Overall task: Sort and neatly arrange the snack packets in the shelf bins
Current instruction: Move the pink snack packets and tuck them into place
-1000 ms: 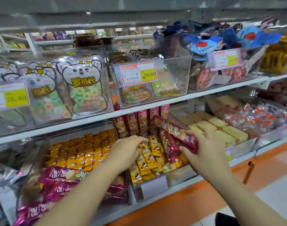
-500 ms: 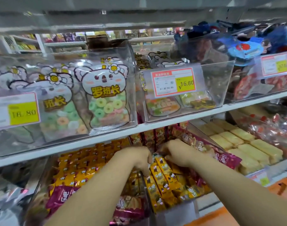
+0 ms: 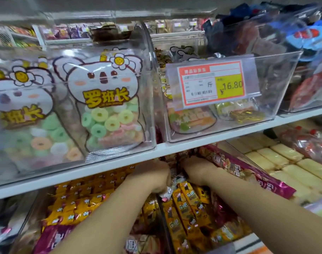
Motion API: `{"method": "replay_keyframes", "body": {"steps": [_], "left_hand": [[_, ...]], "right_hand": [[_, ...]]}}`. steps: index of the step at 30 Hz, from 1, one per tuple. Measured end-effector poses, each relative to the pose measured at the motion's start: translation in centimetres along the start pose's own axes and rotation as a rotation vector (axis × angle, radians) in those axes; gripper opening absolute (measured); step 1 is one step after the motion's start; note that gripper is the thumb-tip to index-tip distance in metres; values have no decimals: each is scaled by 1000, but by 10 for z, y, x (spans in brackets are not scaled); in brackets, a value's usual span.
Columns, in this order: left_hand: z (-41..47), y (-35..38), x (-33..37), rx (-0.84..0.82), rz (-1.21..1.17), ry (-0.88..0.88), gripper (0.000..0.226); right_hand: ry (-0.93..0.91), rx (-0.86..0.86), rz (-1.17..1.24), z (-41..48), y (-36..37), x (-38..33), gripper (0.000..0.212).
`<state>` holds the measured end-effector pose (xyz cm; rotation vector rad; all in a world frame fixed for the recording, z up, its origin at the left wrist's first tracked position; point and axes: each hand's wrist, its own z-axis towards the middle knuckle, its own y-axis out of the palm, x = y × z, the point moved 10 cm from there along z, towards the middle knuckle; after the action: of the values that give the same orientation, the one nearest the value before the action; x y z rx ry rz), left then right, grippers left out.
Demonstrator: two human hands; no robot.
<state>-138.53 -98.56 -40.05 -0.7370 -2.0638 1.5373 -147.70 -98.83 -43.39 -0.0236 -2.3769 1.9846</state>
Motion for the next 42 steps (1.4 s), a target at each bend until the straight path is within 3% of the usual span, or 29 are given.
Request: {"method": "replay_keyframes", "body": {"steps": [7,17,20,27,36,42], "left_hand": [[-2,5,5,-52,-37,34,19],[-10,1,10,-40,5,47,14],[-25,-11,12,76,-22,62,16],[-105,-44,5,454,-357,151,12],[-237,-51,-18,747,-548,294,20],[-323,-27,-84,856,-593,191,13]], "right_hand": [[-78,114,12,-13,-14,-6,25],[-75,252,276,-47,-42,3,39],[-82,359,340,-68,-59,0,36],[-22,626,441,-145,-95,-17,31],[-230,930,505,-236,-124,-97,38],[-454,993,630,-246,-126,-187,34]]}}
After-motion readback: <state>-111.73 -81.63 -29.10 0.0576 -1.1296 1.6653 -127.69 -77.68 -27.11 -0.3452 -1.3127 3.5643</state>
